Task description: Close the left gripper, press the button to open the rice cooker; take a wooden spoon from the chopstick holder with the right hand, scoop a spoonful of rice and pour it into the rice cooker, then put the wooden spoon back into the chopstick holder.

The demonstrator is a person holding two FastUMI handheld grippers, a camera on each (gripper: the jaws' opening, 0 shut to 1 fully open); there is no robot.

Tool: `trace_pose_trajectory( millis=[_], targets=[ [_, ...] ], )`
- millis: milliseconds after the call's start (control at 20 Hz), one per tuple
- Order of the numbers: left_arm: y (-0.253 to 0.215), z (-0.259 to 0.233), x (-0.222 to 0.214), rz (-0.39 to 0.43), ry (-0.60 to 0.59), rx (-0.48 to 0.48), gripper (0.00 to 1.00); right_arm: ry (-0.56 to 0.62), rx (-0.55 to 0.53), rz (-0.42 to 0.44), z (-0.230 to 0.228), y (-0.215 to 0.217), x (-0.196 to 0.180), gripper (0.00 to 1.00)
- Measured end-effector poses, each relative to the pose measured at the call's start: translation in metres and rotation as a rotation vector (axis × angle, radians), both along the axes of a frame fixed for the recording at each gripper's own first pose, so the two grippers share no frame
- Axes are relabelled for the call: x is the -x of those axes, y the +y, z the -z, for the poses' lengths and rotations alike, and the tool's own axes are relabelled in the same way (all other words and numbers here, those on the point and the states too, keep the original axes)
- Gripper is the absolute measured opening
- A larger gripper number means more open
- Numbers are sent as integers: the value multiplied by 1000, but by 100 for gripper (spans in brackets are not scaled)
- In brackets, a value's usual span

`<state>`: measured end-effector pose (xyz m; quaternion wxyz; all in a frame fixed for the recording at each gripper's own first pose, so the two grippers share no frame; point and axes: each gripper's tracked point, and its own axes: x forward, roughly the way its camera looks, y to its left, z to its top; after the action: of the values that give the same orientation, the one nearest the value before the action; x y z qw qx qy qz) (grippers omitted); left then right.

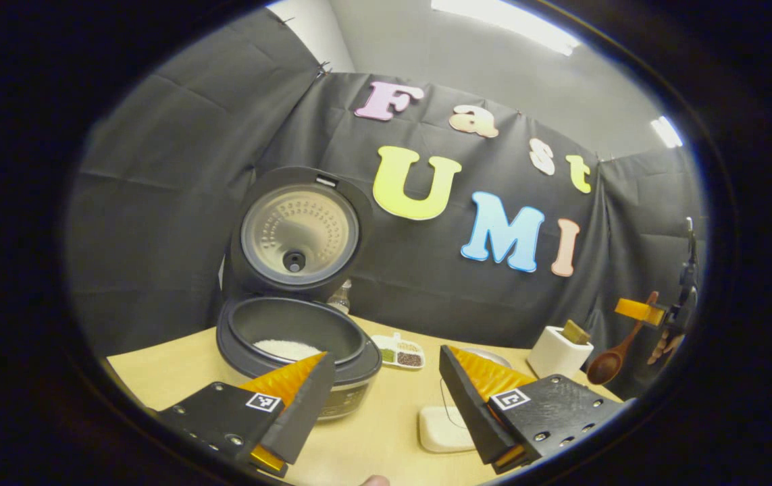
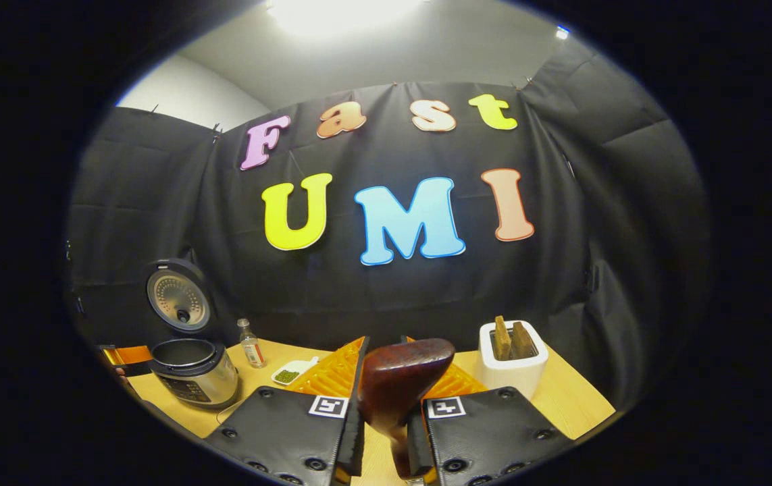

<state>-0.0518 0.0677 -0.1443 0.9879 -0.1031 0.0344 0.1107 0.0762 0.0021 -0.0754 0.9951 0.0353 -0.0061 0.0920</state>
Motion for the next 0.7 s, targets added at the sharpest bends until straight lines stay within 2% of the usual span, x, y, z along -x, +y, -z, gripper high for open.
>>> trace_pose_trajectory(
  millis=[250, 700],
  targets=[
    [19, -3, 5, -87, -9, -14, 96, 67, -72, 33, 27, -26, -11, 27],
    [30, -1, 17, -137, -16, 39, 97, 181, -180, 66, 76, -47, -38, 27]
  ],
)
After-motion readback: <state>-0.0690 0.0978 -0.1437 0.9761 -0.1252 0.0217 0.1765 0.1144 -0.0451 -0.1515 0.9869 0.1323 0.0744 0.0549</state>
